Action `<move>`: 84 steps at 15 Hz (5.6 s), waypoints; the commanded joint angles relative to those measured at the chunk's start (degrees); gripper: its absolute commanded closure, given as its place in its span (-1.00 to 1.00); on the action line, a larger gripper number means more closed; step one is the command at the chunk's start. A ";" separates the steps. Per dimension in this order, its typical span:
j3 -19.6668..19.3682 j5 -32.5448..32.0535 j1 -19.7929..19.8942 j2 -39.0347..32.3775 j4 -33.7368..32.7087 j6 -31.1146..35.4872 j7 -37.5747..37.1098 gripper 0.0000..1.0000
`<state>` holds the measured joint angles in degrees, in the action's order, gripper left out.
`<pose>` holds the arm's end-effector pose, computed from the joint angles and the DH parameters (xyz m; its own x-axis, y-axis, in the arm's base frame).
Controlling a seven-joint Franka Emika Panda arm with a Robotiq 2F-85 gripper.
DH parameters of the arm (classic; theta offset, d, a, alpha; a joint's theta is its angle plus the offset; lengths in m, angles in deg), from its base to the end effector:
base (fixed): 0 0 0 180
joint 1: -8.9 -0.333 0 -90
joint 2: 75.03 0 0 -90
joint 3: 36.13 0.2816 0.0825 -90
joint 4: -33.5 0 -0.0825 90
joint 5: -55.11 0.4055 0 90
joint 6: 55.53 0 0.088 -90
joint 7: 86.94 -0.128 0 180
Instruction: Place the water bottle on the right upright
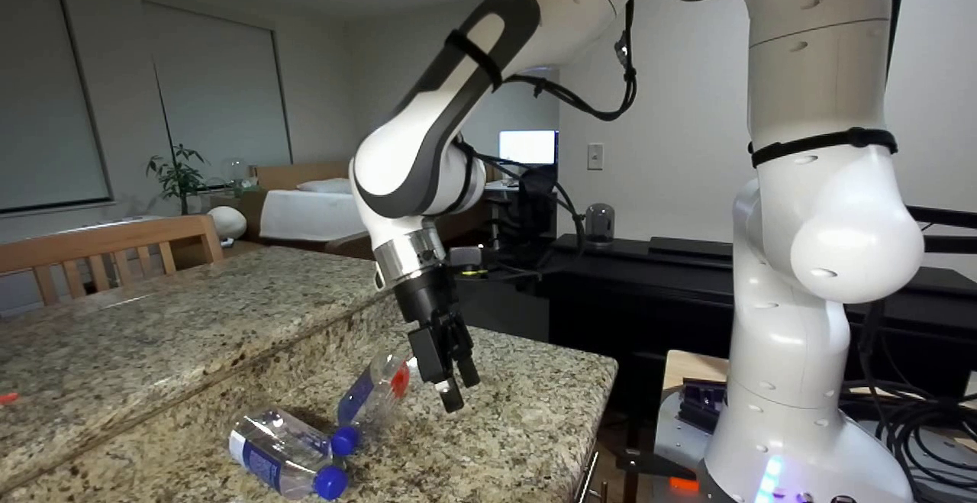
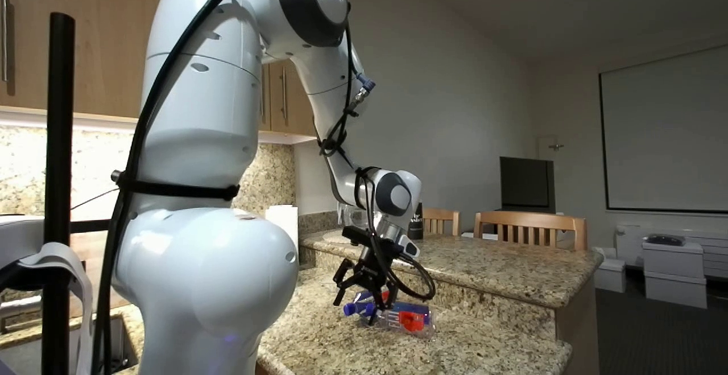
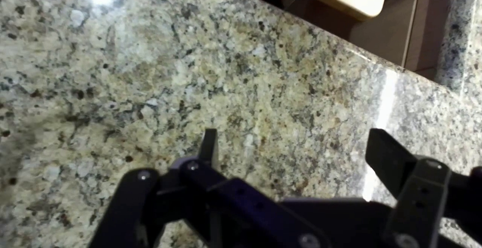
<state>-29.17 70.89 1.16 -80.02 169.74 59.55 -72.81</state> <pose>0.4294 0.1361 0.1906 0.8485 0.3538 -0.3936 0.2531 -0.9244 -0.2853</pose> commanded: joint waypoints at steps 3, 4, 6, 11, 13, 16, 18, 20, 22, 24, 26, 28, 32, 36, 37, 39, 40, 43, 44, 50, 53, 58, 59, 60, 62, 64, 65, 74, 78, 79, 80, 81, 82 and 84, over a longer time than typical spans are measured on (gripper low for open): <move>-2.78 1.25 4.57 -1.97 0.08 3.29 8.00 -0.33; -3.11 1.33 5.15 -2.51 -0.41 3.37 8.99 -0.20; -3.57 0.73 6.05 -2.43 -0.37 3.72 10.13 0.06; -3.66 1.16 6.89 -2.23 -0.96 3.75 12.31 0.71; -3.47 0.91 6.67 -2.14 -1.28 3.71 12.27 0.84; -1.52 1.94 5.32 -10.96 -8.75 7.88 10.10 0.94; -0.53 2.06 5.47 -14.77 -11.93 10.09 10.06 0.90; 0.25 1.87 5.92 -18.26 -15.04 12.00 9.48 0.86; 0.54 1.21 6.21 -20.98 -17.93 13.27 8.41 0.86; 0.80 0.15 5.70 -21.16 -19.57 14.02 7.31 0.87; 0.75 -1.63 4.55 -19.92 -20.70 15.05 5.47 0.87; 0.64 -4.15 3.24 -18.56 -21.62 15.88 2.98 0.87; 0.02 -9.34 1.07 -14.71 -22.03 16.00 -3.22 0.89; 0.23 -10.34 0.17 -9.79 -18.73 14.84 -8.46 0.41; 0.20 -10.38 -0.06 -8.80 -17.71 14.07 -9.90 0.33; 0.63 -9.70 -0.32 -6.62 -14.76 12.38 -11.62 0.09; 0.95 -9.05 -0.36 -5.76 -13.42 11.13 -11.74 -0.03; 2.43 -5.61 -0.11 -3.86 -9.19 8.85 -9.79 -0.43; 2.86 -4.58 -0.17 -3.29 -7.70 9.61 -9.16 -0.55; 4.46 -1.07 -1.13 -3.77 -1.69 22.73 -9.20 -1.00; 5.30 0.40 -1.20 -4.32 1.57 32.26 -8.26 -1.00; 6.14 -1.96 -2.95 -3.65 8.90 53.52 -12.58 -1.00; 5.62 -3.80 -3.89 -3.91 10.61 58.35 -14.18 -1.00; 4.89 -5.37 -4.80 -4.00 12.10 63.07 -15.94 -1.00; 0.76 -7.66 -9.07 -4.85 15.63 72.59 -19.39 -1.00; -3.53 -5.30 -13.47 -5.64 18.17 78.52 -19.16 -1.00; -5.17 -3.18 -15.47 -6.29 18.96 80.58 -18.27 -1.00; -11.93 4.96 -26.41 -7.44 17.08 83.02 -16.72 -1.00; -13.97 4.35 -28.49 -8.97 15.26 82.91 -17.36 -1.00; -14.26 4.14 -28.61 -9.36 15.08 82.89 -17.64 -1.00; -14.38 3.85 -28.55 -9.55 15.01 82.87 -17.88 -1.00; -14.37 3.52 -28.35 -9.78 15.01 82.87 -18.19 -1.00; -14.42 3.34 -28.22 -10.01 15.00 82.87 -18.42 -1.00; -14.18 2.91 -27.39 -11.17 14.73 82.88 -19.02 -1.00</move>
<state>-43.18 73.96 -26.50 -89.61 184.85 142.43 -90.72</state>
